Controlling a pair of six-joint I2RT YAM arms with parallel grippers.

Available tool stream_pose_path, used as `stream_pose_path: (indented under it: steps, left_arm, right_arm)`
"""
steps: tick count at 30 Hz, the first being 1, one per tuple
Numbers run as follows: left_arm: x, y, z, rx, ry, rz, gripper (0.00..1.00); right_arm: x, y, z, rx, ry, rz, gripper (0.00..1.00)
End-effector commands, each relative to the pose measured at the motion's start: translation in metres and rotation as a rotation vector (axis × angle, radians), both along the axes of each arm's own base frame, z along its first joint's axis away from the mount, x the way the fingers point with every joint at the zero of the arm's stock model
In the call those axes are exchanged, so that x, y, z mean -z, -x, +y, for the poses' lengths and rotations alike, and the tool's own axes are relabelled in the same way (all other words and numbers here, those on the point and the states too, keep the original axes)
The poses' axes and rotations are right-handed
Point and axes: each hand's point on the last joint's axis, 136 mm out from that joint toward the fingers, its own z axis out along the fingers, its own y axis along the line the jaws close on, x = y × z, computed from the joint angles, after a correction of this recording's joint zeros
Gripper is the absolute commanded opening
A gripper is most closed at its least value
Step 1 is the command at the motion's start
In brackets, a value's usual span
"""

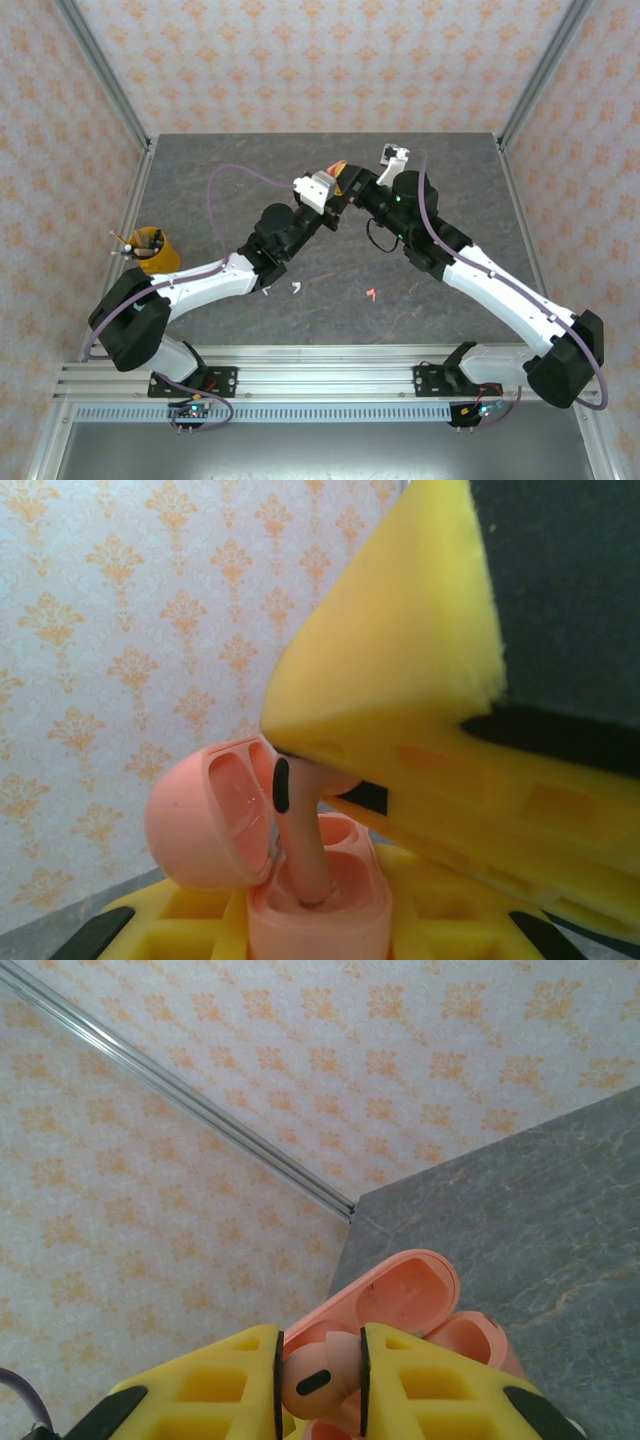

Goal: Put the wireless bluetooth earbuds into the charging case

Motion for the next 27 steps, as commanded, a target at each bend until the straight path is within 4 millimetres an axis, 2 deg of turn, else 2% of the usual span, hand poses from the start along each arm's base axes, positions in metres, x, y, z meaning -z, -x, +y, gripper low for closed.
stream_pose_path:
  steps: [1, 5, 17, 27]
  left_arm:
    - [-0.049, 0.004, 0.001, -0.002, 0.090, -0.109, 0.00]
    - [-0.051, 0.004, 0.001, -0.004, 0.085, -0.115, 0.00]
    - [-0.054, 0.006, 0.002, 0.001, 0.085, -0.119, 0.00]
    - [-0.055, 0.010, 0.002, 0.018, 0.090, -0.121, 0.00]
  right_arm:
    - [0.028, 0.015, 0.012, -0.071, 0.111, 0.096, 0.23]
    - [0.042, 0.012, 0.005, -0.023, 0.151, 0.156, 0.22]
    - [0.064, 0.008, -0.014, 0.084, 0.242, 0.281, 0.26]
    - [0.059, 0.006, -0.027, 0.151, 0.244, 0.285, 0.39]
